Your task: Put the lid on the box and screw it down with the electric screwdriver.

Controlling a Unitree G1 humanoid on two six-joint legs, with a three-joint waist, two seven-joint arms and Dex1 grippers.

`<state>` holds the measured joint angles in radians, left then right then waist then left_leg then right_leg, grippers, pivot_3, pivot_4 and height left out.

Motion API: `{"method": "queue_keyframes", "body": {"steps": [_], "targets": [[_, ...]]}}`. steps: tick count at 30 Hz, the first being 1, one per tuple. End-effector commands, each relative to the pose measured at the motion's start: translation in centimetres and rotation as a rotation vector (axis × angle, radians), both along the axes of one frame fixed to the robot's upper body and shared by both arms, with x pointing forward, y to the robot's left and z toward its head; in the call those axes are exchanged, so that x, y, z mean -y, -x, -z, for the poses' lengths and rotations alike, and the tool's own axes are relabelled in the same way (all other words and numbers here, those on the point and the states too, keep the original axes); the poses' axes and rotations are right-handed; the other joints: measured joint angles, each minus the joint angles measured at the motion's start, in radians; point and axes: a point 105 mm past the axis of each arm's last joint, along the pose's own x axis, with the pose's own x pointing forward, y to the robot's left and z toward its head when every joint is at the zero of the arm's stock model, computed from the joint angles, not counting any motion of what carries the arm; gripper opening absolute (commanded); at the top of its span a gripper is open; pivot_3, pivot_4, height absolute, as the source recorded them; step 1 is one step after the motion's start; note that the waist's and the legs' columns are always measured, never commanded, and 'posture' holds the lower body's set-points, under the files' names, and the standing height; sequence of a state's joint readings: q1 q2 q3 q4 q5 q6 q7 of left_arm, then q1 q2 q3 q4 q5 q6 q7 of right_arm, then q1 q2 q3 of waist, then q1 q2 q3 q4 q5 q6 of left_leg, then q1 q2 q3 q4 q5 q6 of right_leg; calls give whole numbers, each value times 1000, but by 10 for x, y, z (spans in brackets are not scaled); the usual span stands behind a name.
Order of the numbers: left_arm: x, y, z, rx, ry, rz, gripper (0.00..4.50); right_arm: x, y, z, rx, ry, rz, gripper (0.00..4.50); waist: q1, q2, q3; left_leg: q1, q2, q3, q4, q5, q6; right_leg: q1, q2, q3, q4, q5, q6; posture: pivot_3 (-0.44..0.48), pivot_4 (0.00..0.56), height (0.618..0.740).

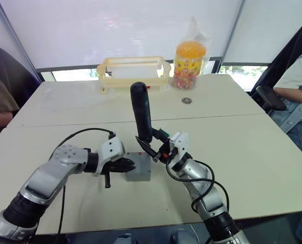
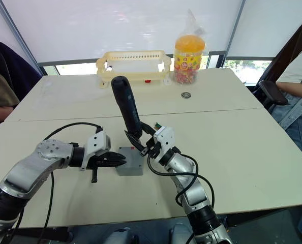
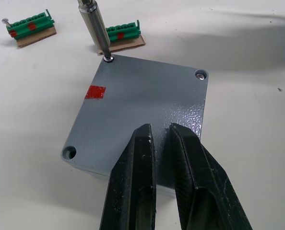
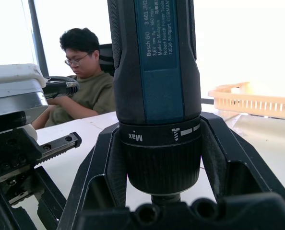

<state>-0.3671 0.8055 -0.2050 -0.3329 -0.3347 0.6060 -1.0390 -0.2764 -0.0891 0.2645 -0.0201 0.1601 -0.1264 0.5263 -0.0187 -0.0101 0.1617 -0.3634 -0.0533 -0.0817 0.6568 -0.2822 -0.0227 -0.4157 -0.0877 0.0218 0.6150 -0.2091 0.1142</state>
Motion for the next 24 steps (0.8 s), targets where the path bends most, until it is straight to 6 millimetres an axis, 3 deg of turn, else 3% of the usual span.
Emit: {"method": "queue_keyframes", "body": {"steps": [1, 3, 24], "targets": [[-4, 1, 7, -24, -34, -13, 560, 9, -5, 43, -137, 101, 40, 1717, 0, 0, 0, 5, 0, 0, -3, 0, 0, 3, 0, 0, -1, -1, 0, 0, 150, 740], [-4, 1, 7, -25, -34, -11, 560, 9, -6, 45, -138, 106, 45, 1717, 1, -1, 0, 12, 0, 0, -7, 0, 0, 9, -1, 0, -3, -8, 1, 0, 150, 740], [-5, 2, 14, -33, -63, -16, 560, 13, -7, 57, -177, 128, 77, 1717, 2, -1, -3, 12, 2, -1, -8, 0, 0, 9, -1, -1, -2, -10, 1, 0, 150, 740]]}}
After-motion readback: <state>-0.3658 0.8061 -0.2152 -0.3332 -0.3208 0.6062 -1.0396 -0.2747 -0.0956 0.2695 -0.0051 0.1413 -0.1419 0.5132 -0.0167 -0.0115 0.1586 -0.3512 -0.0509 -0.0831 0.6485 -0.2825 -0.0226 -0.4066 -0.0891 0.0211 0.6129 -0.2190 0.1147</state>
